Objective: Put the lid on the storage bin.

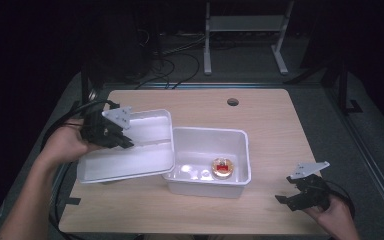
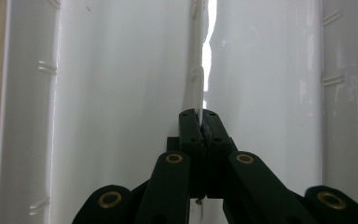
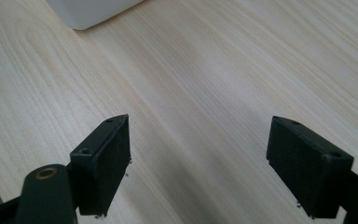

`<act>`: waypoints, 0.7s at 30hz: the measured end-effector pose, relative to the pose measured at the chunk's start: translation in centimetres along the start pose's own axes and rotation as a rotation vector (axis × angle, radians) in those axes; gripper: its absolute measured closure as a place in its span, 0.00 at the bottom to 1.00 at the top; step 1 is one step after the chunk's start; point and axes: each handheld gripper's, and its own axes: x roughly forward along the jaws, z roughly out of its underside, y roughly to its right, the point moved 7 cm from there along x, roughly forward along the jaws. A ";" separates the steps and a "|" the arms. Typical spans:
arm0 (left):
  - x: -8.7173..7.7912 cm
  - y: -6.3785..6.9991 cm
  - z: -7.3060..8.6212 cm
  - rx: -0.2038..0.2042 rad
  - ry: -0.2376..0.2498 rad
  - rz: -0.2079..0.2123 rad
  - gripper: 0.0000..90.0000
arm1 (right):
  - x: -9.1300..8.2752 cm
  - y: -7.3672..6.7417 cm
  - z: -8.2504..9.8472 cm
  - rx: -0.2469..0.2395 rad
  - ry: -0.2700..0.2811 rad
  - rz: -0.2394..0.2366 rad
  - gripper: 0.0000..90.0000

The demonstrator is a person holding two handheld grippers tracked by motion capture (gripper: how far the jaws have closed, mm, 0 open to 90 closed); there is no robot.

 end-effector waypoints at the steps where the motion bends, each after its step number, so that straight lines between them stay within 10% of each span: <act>1: 0.2 -0.2 -0.4 0.002 -0.004 0.002 0.99 | 0.0 -0.1 0.0 -0.003 -0.001 0.002 0.23; 21: 5.1 -1.4 -8.0 0.059 0.035 0.077 0.99 | -0.6 -0.1 0.0 -0.003 0.017 0.008 0.23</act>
